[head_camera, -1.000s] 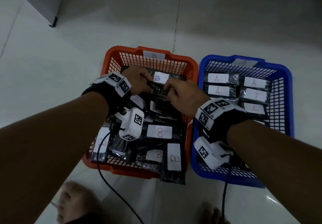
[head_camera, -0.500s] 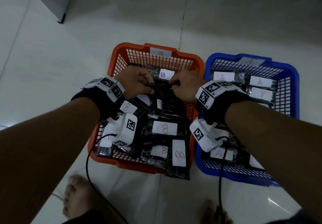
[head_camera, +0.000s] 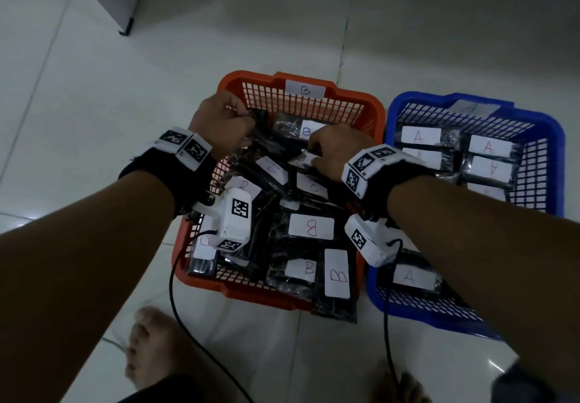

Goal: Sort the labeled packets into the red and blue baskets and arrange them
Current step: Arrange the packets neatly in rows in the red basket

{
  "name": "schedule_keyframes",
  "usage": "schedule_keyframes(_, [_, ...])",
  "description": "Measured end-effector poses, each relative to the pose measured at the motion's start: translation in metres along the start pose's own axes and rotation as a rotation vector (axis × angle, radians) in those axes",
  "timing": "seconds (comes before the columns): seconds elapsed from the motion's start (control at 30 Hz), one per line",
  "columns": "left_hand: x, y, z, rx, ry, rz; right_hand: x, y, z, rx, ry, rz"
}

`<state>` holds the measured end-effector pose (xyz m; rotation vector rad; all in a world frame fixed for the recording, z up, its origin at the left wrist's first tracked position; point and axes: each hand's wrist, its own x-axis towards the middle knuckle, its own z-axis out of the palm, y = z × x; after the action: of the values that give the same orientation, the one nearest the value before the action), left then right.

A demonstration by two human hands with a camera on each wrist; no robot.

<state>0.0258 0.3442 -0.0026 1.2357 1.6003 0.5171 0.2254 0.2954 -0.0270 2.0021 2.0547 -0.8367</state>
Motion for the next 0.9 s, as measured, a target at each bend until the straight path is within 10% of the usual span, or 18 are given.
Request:
schedule_keyframes(0.17, [-0.008,-0.003,0.004,0.036,-0.187,-0.012,0.004,-0.004,0.003,-0.136,0.031,0.026])
schedule_keyframes(0.43, [-0.010,0.000,0.006,-0.179,-0.290,-0.099,0.010,-0.010,-0.005,0.941,0.075,0.347])
schedule_keyframes(0.9, [-0.008,0.013,0.009,-0.027,-0.322,-0.032,-0.001,-0.002,-0.036,1.496,-0.183,0.595])
